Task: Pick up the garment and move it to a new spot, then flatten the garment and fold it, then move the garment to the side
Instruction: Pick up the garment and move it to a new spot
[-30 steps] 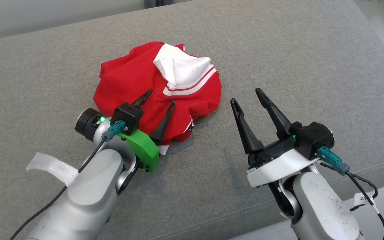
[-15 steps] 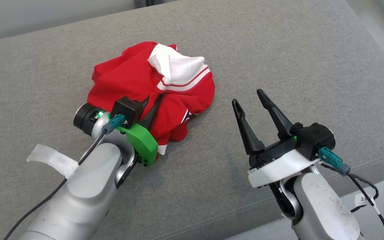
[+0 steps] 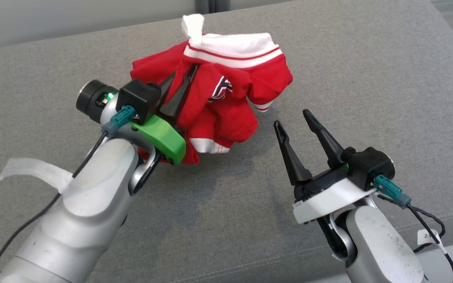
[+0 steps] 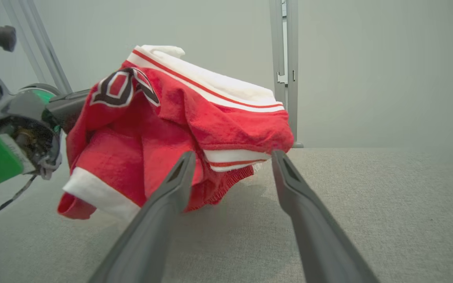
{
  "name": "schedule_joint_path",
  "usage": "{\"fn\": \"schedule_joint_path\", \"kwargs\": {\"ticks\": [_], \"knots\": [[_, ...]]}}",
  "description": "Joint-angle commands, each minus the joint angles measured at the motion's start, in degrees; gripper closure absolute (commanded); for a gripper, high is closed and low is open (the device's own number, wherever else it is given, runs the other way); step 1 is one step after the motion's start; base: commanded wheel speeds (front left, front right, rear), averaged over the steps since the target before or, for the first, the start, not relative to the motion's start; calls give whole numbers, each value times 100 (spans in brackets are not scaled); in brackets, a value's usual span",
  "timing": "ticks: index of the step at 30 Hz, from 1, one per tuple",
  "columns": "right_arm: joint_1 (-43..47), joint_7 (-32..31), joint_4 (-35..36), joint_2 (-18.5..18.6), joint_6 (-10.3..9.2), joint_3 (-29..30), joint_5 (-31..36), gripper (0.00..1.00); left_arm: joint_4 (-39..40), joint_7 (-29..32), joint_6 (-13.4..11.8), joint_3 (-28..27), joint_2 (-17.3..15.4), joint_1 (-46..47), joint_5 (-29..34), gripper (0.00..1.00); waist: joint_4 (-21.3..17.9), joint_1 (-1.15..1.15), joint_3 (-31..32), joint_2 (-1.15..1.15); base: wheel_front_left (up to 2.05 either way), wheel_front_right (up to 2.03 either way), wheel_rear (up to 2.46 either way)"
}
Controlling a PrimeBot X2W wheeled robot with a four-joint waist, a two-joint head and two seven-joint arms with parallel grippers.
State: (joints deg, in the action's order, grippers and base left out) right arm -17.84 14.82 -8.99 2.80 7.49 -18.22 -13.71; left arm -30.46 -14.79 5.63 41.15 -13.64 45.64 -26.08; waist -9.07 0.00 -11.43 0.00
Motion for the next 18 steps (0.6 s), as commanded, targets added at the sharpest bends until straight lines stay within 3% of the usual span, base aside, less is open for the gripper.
{"fn": "schedule_joint_path", "kwargs": {"ticks": [1, 18], "knots": [[66, 40, -14, 17, -1, -1, -2, 0, 109, 25, 38, -33, -44, 139, -35, 100, 83, 0, 76, 0, 0, 0, 0], [103, 43, -73, 17, -1, -33, -118, 0, 1540, 1022, 155, -178, -883, 1019, -510, 100, -86, 0, 172, 0, 0, 0, 0]]}}
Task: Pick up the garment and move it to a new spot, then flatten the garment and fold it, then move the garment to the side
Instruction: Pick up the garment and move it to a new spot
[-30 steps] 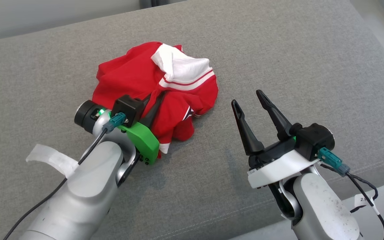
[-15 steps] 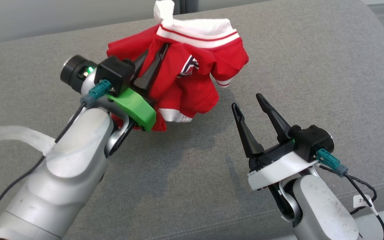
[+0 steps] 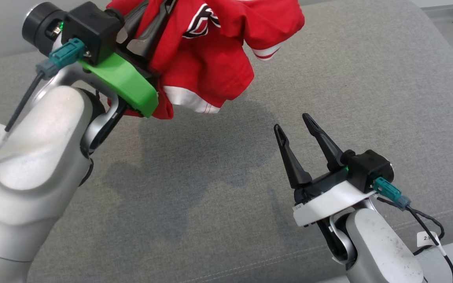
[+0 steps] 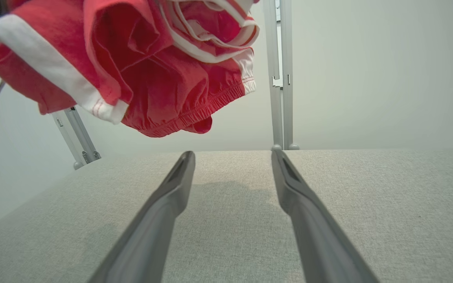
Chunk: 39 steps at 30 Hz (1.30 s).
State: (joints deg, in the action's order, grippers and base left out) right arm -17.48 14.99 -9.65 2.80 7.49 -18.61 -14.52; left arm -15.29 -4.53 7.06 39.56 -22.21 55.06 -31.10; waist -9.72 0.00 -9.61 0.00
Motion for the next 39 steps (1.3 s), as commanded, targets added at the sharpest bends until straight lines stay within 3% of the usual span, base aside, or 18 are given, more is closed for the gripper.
{"fn": "schedule_joint_path", "kwargs": {"ticks": [1, 7, 16, 25, 34, 35, 36, 37, 39], "knots": [[62, 26, -11, 17, -1, 14, -43, 0, 86, 34, 14, -35, -91, 87, -20, 100, -35, 0, -18, 0, 0, 0, 0], [52, 30, -3, 17, -1, 39, -62, 0, 297, 154, -50, -30, -206, -147, -138, 100, -70, 0, -61, 0, 0, 0, 0], [-5, 34, 25, 17, 0, 63, -32, 0, 15, -101, -141, 255, 80, -736, -204, 100, -57, 0, -186, 0, 0, 0, 0], [-47, 34, 6, 16, 0, 51, 70, 0, -1231, -676, -90, 527, 547, -1201, -264, 100, -68, 0, -301, 0, 0, 0, 0], [-84, 23, -37, 16, 0, 59, 129, 0, -2563, -826, 29, 1006, 877, -1244, -390, 100, -52, 0, -295, 0, 0, 0, 0], [-89, 22, -44, 16, -1, 61, 128, 0, -2666, -838, 36, 1050, 904, -1225, -406, 78, -43, 0, -293, 0, 0, 0, 0], [-91, 22, -49, 16, -1, 62, 128, 0, -2749, -868, 31, 1087, 933, -1188, -414, 31, -32, 0, -290, 0, 0, 0, 0], [-88, 22, -49, 16, 0, 64, 126, 0, -2821, -882, 33, 1129, 961, -1153, -423, 0, -17, 0, -286, 0, 0, 0, 0], [-65, 20, -54, 16, 0, 83, 131, 0, -2925, -921, 39, 1252, 999, -1084, -346, 0, 23, 0, -271, 0, 0, 0, 0]]}}
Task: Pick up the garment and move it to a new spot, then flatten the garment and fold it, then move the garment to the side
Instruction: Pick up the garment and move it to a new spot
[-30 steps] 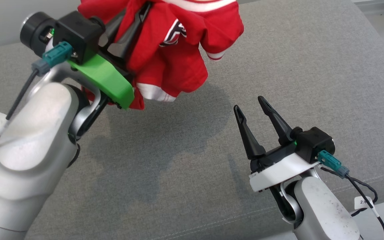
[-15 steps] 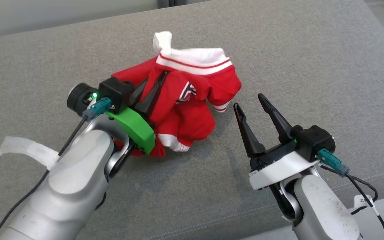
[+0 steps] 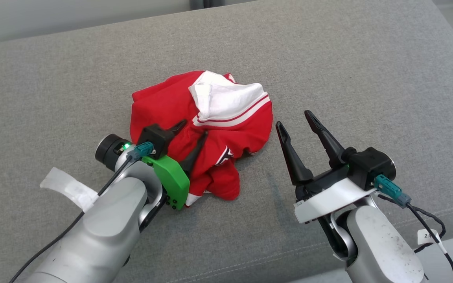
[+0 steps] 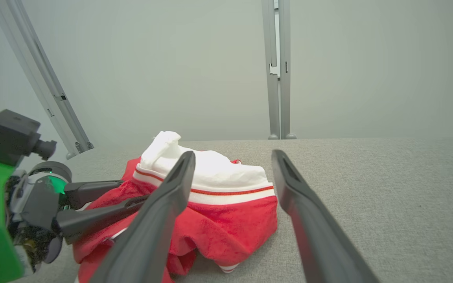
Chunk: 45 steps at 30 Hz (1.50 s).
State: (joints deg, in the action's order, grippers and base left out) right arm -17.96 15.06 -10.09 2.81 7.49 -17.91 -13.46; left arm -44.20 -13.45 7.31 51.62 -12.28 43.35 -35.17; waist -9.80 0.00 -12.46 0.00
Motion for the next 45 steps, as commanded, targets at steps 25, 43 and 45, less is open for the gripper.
{"fn": "schedule_joint_path", "kwargs": {"ticks": [25, 43, 45], "knots": [[34, -18, -41, 16, -1, 5, -46, 0, 381, 149, -5, 567, -60, 402, 244, 0, -22, 0, 93, 0, 0, 0, 0], [102, 12, -73, 15, 0, 55, -97, 0, 573, 127, -39, 548, -141, 585, 118, 100, -12, 0, 141, 0, 0, 0, 0], [103, 14, -80, 15, -1, 48, -102, 0, 595, 109, -45, 531, -166, 592, 101, 100, 29, 0, 160, 0, 0, 0, 0]]}}
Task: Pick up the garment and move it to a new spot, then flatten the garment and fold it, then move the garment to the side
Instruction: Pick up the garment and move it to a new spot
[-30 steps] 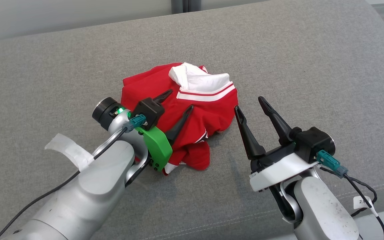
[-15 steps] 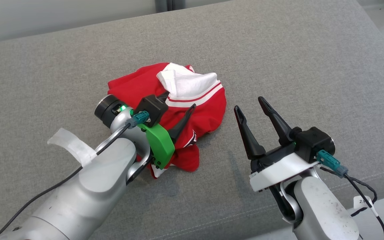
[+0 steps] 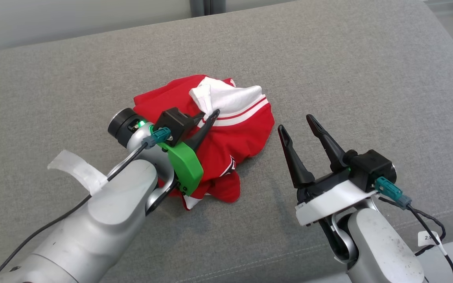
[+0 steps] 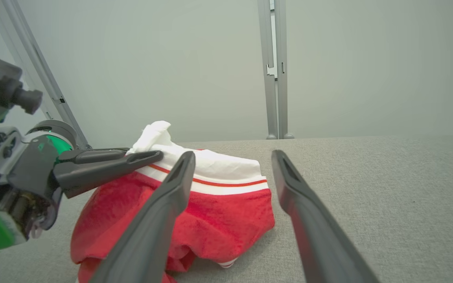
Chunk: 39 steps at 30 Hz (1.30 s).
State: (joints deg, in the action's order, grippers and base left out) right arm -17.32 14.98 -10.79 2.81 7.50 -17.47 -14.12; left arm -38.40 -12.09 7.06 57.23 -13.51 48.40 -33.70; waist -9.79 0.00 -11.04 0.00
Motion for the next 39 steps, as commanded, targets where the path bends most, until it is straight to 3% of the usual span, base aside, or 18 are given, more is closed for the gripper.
{"fn": "schedule_joint_path", "kwargs": {"ticks": [1, 12, 28, 39], "knots": [[43, 23, -15, 15, -2, 3, -36, 0, 34, -37, -44, -56, -59, 101, -59, 100, 50, 0, 31, 0, 0, 0, 0], [116, 27, -58, 16, -1, 27, 22, 0, 478, -38, -162, -344, -498, 530, -87, 100, 258, 0, 185, 0, 0, 0, 0], [168, 28, -46, 16, -1, 84, 49, 0, 2087, 391, -600, -1336, -2163, 1261, -346, 100, 856, 0, 137, 0, 0, 0, 0], [107, 31, -48, 17, -2, 118, 122, 0, 2450, 516, -744, -1807, -2904, 1469, -494, 100, 1304, 0, -35, 0, 0, 0, 0]]}}
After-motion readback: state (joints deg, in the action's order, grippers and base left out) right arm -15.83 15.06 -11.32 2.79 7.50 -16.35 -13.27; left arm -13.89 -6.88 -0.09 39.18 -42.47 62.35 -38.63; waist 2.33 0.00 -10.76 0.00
